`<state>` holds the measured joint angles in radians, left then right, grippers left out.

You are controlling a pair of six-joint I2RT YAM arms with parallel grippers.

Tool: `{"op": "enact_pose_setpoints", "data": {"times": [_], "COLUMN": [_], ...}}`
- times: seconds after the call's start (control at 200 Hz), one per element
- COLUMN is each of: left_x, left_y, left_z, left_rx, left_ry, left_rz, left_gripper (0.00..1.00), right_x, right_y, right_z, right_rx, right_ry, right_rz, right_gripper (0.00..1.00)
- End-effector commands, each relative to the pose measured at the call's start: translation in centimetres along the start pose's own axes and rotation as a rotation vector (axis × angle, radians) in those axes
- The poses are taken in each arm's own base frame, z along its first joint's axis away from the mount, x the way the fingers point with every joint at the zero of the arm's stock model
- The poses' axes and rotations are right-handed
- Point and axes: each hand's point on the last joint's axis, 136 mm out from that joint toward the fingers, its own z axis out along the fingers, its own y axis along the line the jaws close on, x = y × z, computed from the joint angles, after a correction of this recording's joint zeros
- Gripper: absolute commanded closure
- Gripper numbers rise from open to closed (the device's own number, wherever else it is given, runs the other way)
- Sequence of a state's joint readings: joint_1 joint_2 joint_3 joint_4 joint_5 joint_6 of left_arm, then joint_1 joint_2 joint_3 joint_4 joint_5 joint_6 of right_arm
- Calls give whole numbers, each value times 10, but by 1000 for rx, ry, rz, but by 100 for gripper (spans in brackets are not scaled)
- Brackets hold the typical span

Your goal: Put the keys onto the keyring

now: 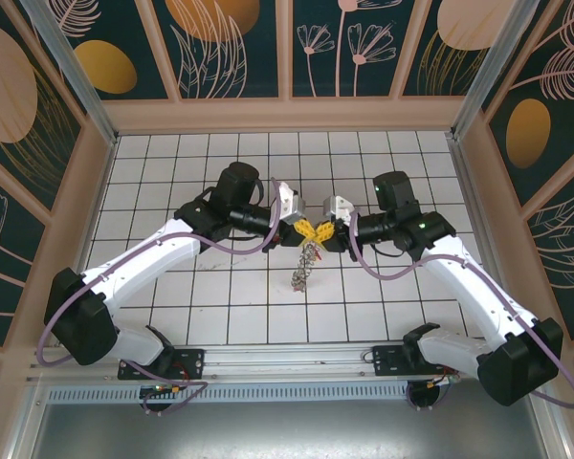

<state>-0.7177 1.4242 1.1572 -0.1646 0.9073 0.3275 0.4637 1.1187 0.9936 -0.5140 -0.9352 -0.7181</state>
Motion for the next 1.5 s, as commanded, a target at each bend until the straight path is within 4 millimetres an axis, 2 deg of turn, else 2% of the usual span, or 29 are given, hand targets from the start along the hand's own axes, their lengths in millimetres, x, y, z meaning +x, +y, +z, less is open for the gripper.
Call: {"op": "enact_pose_setpoints", "data": {"times": [0.0, 0.08, 0.21, 0.275, 0.295, 0.33, 0.4, 0.596, 0.686, 0.756, 0.831, 1.051, 1.301, 1.492], "left_x": [-32, -44, -52, -60, -55, -57, -59, -68, -69, -70, -67, -61, -60, -58], "left_y": [-14, -18, -19, -20, -20, -20, -19, -14, -12, -13, -16, -16, -20, -24], "left_z": [-12, -19, -22, -25, -24, -25, -27, -33, -34, -35, -33, -33, -37, -42], "left_rx": [57, 86, 101, 101, 100, 99, 96, 65, 59, 66, 87, 75, 46, 41], "left_ry": [-145, -230, -290, -334, -339, -364, -400, -504, -527, -541, -542, -534, -532, -544], "left_rz": [28, 11, 12, 19, 3, 0, -21, -67, -73, -75, -82, -79, -60, -70], "left_gripper": [100, 100, 100, 100, 100, 100, 100, 100, 100, 100, 100, 100, 100, 100], "right_x": [-28, -28, -32, -32, -32, -33, -32, -32, -29, -24, -16, -31, -21, -20], "right_y": [5, 7, 9, 11, 10, 11, 11, 4, -3, -18, -32, -22, -16, 2], "right_z": [-12, -12, -13, -12, -11, -10, -8, 1, 5, 6, 8, 4, -8, -9], "right_rx": [-13, -19, -26, -41, -44, -52, -58, -43, -11, 63, 137, 98, 114, 40], "right_ry": [-117, -134, -169, -185, -188, -194, -194, -213, -205, -191, -187, -254, -163, -167], "right_rz": [-68, -57, -47, -41, -37, -35, -33, 4, 26, 84, 146, 123, 107, 56], "right_gripper": [85, 85, 87, 91, 94, 97, 97, 91, 85, 78, 78, 76, 70, 70]}}
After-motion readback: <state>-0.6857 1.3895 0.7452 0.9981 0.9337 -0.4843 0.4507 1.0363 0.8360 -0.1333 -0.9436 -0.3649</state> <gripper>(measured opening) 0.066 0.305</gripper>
